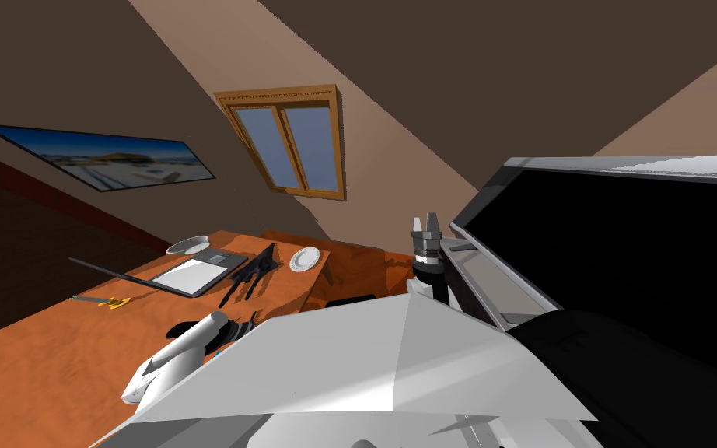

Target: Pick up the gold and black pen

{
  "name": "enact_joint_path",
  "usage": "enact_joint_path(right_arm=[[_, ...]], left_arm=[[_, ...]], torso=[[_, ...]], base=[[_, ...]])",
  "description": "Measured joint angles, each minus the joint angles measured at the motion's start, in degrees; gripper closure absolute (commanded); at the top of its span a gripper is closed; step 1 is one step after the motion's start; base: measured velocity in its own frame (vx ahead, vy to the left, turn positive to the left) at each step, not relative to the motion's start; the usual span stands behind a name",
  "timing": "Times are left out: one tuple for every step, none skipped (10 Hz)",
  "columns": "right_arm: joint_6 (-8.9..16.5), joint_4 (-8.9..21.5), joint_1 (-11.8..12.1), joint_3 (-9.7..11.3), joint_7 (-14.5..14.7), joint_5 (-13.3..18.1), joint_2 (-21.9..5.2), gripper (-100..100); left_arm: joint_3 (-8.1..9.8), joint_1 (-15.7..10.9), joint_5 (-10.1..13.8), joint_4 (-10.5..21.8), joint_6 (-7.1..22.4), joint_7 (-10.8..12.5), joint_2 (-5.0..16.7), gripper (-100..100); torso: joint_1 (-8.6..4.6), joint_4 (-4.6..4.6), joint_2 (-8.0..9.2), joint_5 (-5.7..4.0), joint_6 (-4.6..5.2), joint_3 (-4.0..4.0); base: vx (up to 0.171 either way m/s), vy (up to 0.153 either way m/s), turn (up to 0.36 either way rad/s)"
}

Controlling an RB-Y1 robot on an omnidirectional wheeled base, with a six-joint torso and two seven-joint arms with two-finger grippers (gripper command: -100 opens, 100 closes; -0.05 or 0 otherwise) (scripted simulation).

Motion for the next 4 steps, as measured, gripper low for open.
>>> enact_joint_path(right_arm=[[0.0,0.0,0.0,0.0,0.0,0.0,0.0,0],[0.0,0.0,0.0,0.0,0.0,0.0,0.0,0],[0.0,0.0,0.0,0.0,0.0,0.0,0.0,0],[0.0,0.0,0.0,0.0,0.0,0.0,0.0,0]], left_arm=[[0.12,0.5,0.5,-1.3,1.0,-0.5,0.3,100],[0.32,0.9,1.1,-2.4,2.3,-1.2,0.8,100],[0.44,1.3,1.5,-3.4,3.4,-1.8,1.1,100],[0.45,1.4,1.6,-3.6,3.7,-1.9,1.1,0]], torso=[[-0.14,-0.03,-0.10,-0.06,-0.06,-0.05],[-0.31,-0.05,-0.20,-0.08,-0.04,-0.12],[-0.36,-0.05,-0.21,-0.09,-0.01,-0.12],[-0.21,-0.03,-0.12,-0.05,0.01,-0.07]], base=[[0.075,-0.084,0.151],[0.065,-0.084,0.085],[0.025,-0.035,0.017],[0.005,-0.008,-0.003]])
